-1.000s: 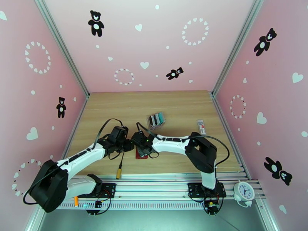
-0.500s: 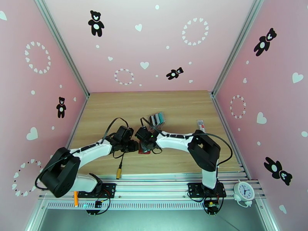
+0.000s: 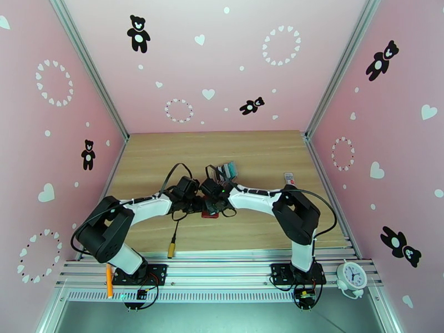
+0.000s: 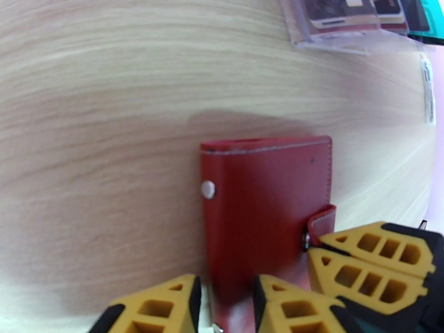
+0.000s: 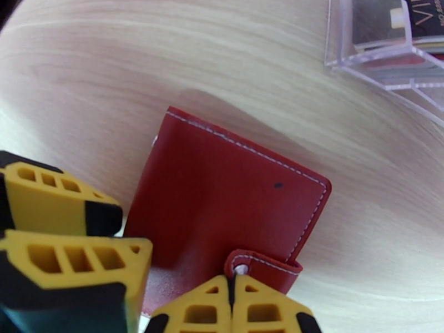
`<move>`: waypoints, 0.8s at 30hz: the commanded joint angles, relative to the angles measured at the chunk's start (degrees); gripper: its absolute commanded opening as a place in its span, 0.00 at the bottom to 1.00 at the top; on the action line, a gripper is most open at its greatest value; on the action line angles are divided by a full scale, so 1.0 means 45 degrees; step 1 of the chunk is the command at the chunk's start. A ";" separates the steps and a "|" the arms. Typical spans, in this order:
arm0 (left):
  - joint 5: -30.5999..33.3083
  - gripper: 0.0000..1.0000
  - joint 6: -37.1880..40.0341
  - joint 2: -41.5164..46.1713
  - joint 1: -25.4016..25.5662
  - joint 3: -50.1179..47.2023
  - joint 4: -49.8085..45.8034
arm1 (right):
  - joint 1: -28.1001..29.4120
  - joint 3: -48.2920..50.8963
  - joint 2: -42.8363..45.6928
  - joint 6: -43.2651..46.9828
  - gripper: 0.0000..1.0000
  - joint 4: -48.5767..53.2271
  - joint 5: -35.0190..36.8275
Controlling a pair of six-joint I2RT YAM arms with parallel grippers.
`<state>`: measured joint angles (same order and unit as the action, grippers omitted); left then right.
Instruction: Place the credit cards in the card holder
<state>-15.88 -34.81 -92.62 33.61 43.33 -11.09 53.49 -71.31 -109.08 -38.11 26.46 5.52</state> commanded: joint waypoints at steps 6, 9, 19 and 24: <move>0.0894 0.32 0.0252 -0.1156 0.0612 0.0658 -0.0810 | -0.0456 0.0087 0.0555 0.0401 0.00 -0.0254 -0.0678; 0.1049 0.32 0.0331 -0.1490 0.0778 0.1102 -0.0981 | -0.0596 0.0222 0.0759 0.0421 0.00 -0.0345 -0.0713; 0.1283 0.32 0.0254 -0.2229 0.0903 0.1372 -0.1417 | -0.1015 0.0766 0.1378 0.0441 0.00 -0.0841 -0.1297; 0.1291 0.31 0.0157 -0.2331 0.0904 0.1319 -0.1405 | -0.1232 0.1026 0.1628 0.0383 0.00 -0.1124 -0.1695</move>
<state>-11.99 -34.35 -98.85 36.86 50.83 -14.76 48.42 -67.72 -104.57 -36.45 23.31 -0.36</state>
